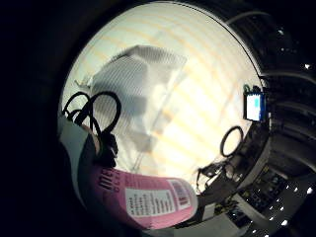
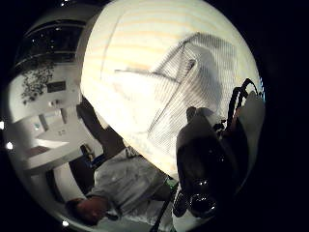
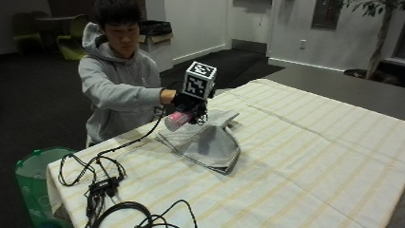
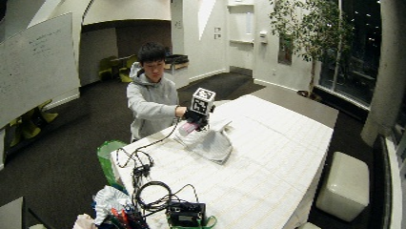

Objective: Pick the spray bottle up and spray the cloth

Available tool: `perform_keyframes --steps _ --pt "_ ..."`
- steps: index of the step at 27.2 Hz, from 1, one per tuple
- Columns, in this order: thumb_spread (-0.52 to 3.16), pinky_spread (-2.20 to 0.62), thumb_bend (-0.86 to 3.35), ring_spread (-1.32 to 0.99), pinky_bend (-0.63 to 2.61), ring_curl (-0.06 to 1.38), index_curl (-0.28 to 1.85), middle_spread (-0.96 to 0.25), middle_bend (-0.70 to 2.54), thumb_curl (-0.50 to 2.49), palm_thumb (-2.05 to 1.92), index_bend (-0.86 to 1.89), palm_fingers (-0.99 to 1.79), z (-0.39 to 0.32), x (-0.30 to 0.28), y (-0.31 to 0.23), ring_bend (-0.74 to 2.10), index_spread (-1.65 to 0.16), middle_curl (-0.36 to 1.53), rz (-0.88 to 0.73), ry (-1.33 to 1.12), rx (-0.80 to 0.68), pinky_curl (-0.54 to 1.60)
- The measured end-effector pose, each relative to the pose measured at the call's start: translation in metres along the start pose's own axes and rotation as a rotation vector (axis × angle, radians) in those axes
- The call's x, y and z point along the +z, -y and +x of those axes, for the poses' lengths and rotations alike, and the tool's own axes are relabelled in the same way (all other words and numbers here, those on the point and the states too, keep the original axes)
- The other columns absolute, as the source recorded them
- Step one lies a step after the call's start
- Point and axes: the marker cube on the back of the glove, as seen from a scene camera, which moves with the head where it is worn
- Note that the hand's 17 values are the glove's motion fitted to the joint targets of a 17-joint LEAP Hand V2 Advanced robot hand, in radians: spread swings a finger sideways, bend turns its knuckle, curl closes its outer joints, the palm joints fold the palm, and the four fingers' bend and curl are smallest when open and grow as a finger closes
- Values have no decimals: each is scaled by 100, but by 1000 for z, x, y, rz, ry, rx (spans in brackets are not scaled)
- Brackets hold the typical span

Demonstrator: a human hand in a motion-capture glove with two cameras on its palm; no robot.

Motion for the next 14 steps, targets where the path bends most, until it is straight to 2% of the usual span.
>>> perform_keyframes --steps 9,14 --pt "9 -17 -2 -13 38 47 53 -6 63 72 96 59 140 -12 37 8 64 -12 50 -60 15 -14 43" --pt "9 -17 -2 -13 38 47 53 -6 63 73 96 59 140 -40 20 -2 64 -12 50 59 151 -119 43"
